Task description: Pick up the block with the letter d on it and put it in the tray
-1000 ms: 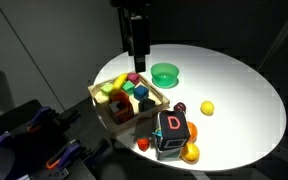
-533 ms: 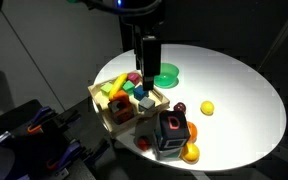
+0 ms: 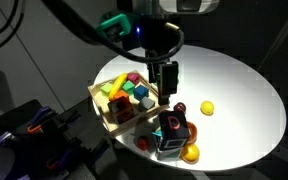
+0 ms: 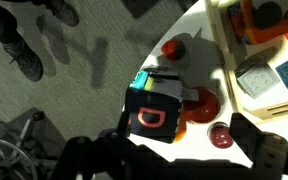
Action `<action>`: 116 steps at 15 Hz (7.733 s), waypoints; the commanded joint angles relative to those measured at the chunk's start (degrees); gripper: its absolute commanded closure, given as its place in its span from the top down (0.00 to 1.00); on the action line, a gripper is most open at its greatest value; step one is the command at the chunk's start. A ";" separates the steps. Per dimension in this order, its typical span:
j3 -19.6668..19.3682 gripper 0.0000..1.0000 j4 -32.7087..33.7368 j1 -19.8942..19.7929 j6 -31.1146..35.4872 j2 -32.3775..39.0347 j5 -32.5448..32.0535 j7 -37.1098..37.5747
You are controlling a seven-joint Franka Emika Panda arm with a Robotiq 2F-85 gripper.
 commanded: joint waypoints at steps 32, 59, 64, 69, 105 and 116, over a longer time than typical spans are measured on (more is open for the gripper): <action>-3.61 1.00 2.64 0.46 14.51 15.14 0.42 -3.71; -3.47 0.16 2.66 4.35 10.24 14.75 -1.36 -2.90; -2.97 0.07 1.78 7.48 6.65 11.87 -3.79 -1.01; -1.16 0.07 1.63 9.18 4.46 9.72 -5.59 -0.39; 10.59 0.07 -1.22 20.71 8.89 12.50 -19.72 15.07; 10.29 0.91 -3.17 21.05 10.42 12.31 -17.36 11.99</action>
